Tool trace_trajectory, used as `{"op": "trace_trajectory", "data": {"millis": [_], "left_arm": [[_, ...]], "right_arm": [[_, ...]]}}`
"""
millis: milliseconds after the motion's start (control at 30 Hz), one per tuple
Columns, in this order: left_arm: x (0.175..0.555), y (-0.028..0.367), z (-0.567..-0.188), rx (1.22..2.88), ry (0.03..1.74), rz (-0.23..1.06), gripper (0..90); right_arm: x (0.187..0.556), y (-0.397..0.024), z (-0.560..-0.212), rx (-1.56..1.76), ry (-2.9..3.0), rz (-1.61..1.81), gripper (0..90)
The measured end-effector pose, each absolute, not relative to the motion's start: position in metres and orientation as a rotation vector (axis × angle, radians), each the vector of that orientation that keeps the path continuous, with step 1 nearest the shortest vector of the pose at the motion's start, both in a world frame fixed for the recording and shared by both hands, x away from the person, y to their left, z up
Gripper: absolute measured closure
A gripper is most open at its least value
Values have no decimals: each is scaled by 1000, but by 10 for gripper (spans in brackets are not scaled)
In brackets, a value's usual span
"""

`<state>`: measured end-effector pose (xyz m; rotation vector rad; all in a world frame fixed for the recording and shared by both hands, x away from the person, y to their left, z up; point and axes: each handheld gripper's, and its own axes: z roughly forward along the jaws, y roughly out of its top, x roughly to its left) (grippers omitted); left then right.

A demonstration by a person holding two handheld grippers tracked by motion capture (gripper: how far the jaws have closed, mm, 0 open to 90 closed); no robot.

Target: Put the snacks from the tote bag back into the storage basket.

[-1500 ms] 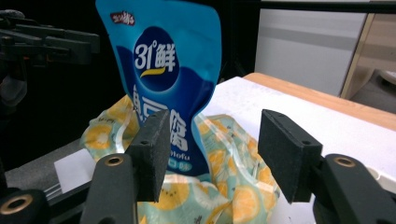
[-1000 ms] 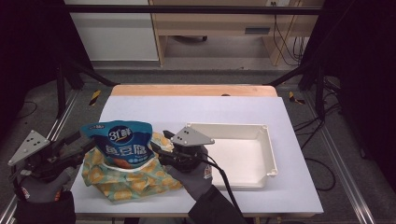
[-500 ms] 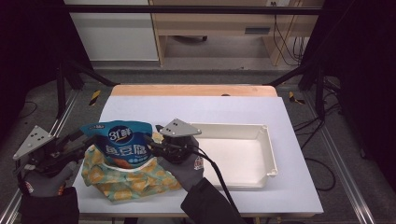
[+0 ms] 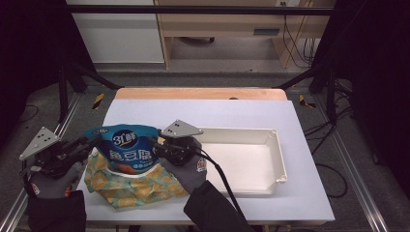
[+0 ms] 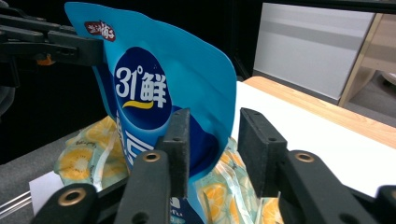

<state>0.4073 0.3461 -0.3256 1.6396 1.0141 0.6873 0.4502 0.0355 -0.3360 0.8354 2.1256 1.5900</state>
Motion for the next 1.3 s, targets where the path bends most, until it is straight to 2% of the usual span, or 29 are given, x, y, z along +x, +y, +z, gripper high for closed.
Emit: {"op": "trace_trajectory", "data": {"millis": [233, 333, 467, 700, 1300], "left_arm": [[409, 349, -327, 1618, 1017, 664, 770], [410, 349, -328, 1612, 1023, 653, 804], [410, 349, -328, 1610, 1029, 645, 831], [408, 344, -328, 1617, 1036, 671, 894], [404, 343, -325, 1589, 1059, 700, 900]], "right_arm": [[453, 44, -336, 843, 2122, 1591, 728], [454, 44, -337, 836, 2110, 1579, 810], [454, 43, -337, 841, 2115, 1589, 858], [455, 44, -336, 850, 2116, 1580, 888], [452, 47, -332, 839, 2123, 1571, 900]]}}
